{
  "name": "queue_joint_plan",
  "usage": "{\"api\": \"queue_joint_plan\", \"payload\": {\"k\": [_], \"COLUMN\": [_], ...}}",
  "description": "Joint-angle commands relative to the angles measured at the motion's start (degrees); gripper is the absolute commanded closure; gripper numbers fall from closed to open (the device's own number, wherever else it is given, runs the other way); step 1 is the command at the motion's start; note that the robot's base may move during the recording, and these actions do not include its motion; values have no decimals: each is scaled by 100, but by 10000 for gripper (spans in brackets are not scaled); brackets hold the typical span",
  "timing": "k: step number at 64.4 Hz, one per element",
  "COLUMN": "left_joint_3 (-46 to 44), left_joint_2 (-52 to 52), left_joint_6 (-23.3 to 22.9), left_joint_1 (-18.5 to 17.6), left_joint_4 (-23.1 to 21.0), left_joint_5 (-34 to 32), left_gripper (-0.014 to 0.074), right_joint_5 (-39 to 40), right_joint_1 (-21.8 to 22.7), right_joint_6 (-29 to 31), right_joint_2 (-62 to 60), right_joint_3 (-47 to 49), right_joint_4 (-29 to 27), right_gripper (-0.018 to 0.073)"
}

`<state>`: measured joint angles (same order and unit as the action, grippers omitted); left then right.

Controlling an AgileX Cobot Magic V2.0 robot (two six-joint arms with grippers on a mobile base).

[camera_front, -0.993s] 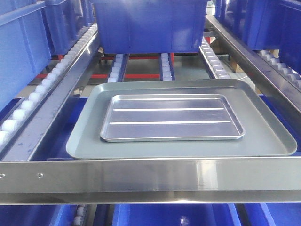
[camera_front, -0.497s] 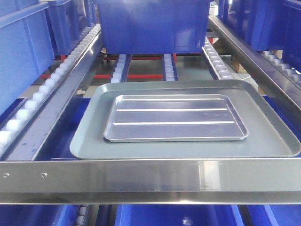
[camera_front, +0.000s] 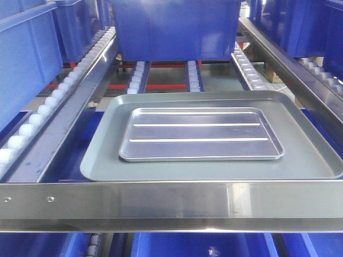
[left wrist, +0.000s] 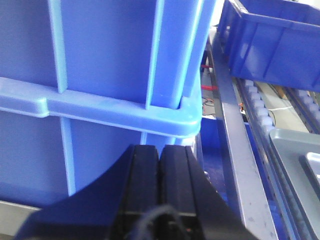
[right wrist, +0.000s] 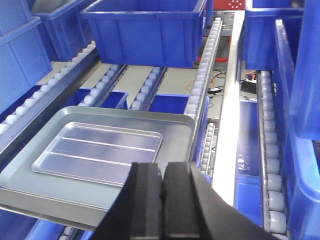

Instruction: Grab silver tray and stack on right shelf

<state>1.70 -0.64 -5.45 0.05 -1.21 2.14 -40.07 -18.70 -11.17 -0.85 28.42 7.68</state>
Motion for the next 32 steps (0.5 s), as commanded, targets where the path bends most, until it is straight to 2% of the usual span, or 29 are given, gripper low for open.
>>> {"api": "queue_joint_plan", "payload": {"k": [1,32], "left_joint_3": [110,110], "left_joint_2": [-100,-100], "left_joint_6": [18,18], "left_joint_1": [17,17], "left_joint_4": [-61,-61], "left_joint_5": [-604,-615], "left_gripper": [697,697], "right_joint_5": [476,476], "right_joint_1": [19,19], "right_joint_6": [53,53], "right_joint_2": [19,19], "right_joint_3": [139,139], "right_joint_4": [93,93], "right_gripper": [504,504]}}
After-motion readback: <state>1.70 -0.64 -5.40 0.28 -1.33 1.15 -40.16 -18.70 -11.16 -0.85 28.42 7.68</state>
